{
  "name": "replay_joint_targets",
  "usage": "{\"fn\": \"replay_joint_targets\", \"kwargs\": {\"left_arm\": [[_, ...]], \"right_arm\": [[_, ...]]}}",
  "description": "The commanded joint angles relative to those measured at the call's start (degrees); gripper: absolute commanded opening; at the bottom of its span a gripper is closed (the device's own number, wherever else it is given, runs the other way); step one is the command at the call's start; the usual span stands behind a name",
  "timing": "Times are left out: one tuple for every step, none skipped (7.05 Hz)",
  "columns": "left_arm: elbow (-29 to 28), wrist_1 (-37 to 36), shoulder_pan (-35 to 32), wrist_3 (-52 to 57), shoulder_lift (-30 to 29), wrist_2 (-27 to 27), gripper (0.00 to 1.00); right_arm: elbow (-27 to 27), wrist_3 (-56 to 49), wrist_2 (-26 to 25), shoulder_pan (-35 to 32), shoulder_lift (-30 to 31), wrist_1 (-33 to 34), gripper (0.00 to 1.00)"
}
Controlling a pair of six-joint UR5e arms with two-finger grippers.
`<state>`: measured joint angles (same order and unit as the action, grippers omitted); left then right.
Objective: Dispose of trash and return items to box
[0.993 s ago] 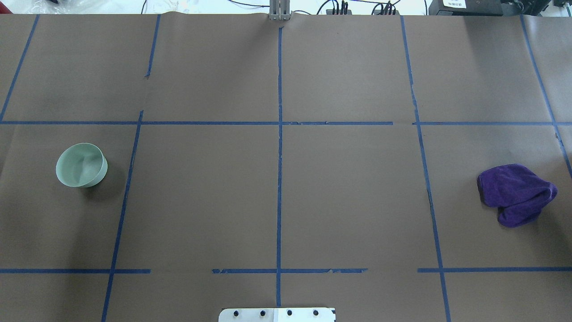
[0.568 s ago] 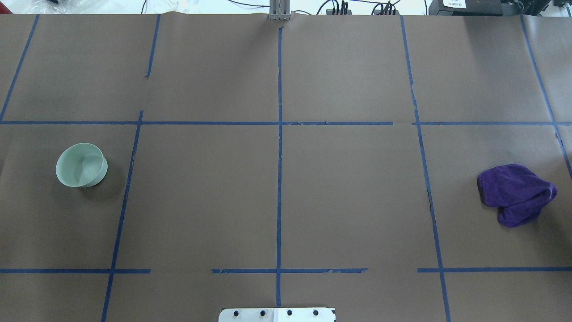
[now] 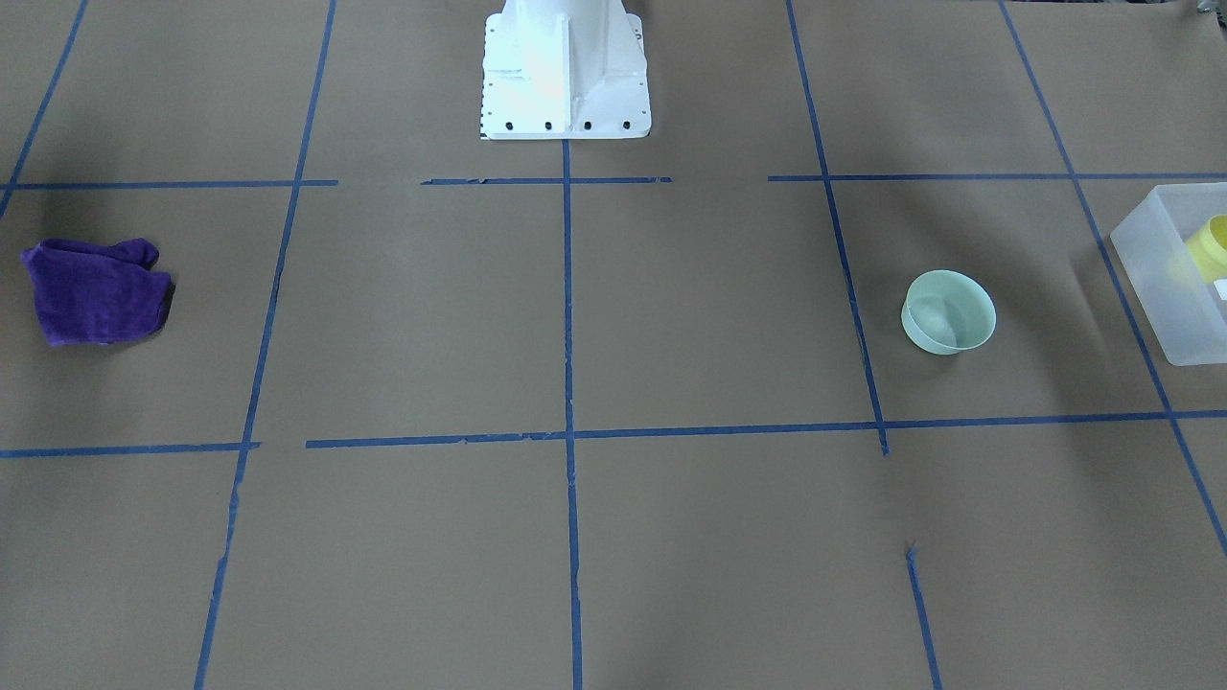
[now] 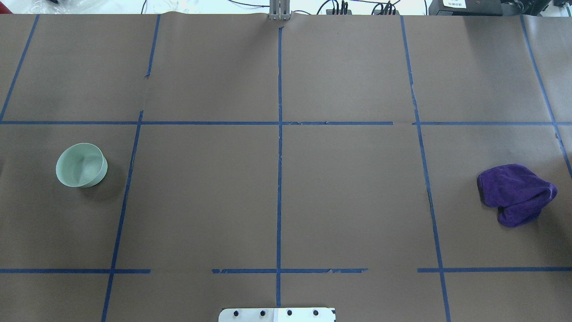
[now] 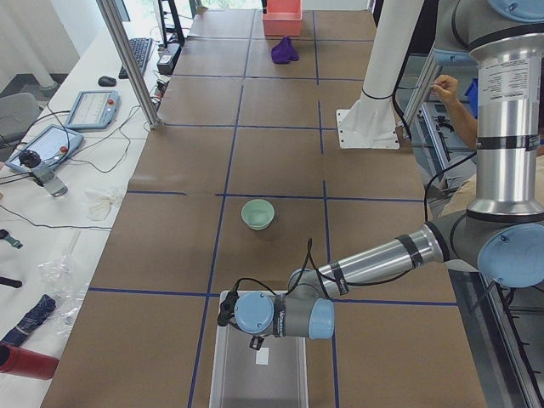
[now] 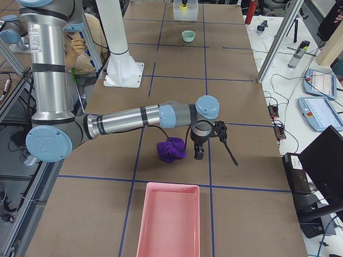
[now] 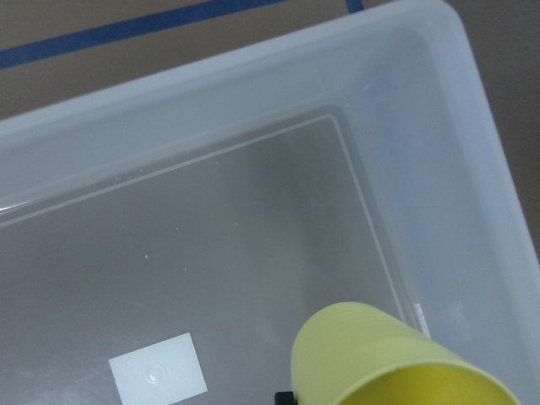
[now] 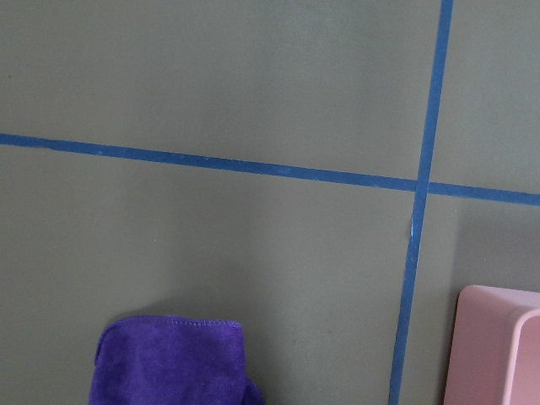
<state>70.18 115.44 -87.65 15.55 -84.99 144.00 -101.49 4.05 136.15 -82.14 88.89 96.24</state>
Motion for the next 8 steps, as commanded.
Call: {"fn": "replay_joint_targets", "kwargs": {"left_arm": [[0.0,0.3,0.4,0.4,-0.2,0.0,0.69],[3.3,0.4,0.2,0.2,0.9,0.0,1.00],[8.3,-0.4,-0.4,-0.1,1.6,0.0,1.00],[12.9,-0.5,-4.0,-0.3,2.6,-0.6,1.00],[17.1,-0.5,-8.3,-3.1,2.6,-0.8,1.00],[24.2,-1.6,-9.4,-9.1,3.7,-1.0,1.00],[30.3,-4.4,-9.5,-16.2,4.4,-4.6,1.00],[32.5,-4.9,-8.9,-21.4,4.4,-7.2,1.00]], "right_arm": [[0.2,-0.1,0.5,0.1,0.1,0.0,1.00],[-0.1,0.2,0.8,1.5,0.1,-0.1,1.00],[-1.1,0.5,1.7,3.6,0.1,-0.1,1.00],[-1.3,2.9,4.8,4.6,0.1,-0.2,1.00],[-2.1,3.8,4.9,5.5,0.7,-0.2,1.00],[-2.0,3.9,4.7,8.2,1.0,-0.7,1.00],[-1.7,7.9,4.6,11.4,2.4,-3.3,1.00],[-1.5,13.6,3.8,15.5,6.3,-9.6,1.00]]}}
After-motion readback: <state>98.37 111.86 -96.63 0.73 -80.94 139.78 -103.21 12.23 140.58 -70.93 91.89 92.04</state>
